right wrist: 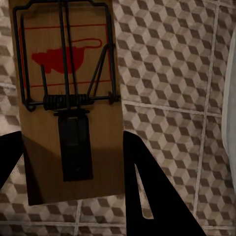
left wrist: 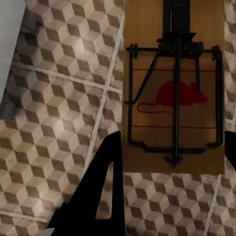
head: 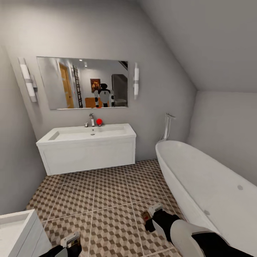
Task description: Take the four mousetraps from the cabinet in the bathroom and place them on the bathroom floor. Make sure all four end up on the same floor surface, and ensure that at least two of them are either under or directly next to the same bathroom sink.
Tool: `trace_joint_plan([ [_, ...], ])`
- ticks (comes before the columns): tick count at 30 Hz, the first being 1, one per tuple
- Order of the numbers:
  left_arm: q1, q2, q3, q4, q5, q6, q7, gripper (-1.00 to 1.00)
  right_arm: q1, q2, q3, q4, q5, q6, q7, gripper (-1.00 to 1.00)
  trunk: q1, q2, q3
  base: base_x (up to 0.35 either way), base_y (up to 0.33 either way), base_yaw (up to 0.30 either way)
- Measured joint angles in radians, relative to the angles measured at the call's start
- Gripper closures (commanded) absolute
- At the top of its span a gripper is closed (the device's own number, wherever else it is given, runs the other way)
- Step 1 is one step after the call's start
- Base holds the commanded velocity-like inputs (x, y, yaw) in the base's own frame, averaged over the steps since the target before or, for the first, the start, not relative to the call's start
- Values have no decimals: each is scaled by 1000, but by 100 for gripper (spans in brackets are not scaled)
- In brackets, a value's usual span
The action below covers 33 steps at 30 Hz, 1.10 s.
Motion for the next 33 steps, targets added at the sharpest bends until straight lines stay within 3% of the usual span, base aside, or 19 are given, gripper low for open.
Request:
trace_joint_plan([
  [10,0,-1,0,0,0,0,0,100,0,0,-1,-1,0,1,0,100,0,0,0,323,0,237],
  [33,0,-2,0,0,0,0,0,100,0,0,-1,-1,0,3,0,100,0,0,0,323,0,12],
])
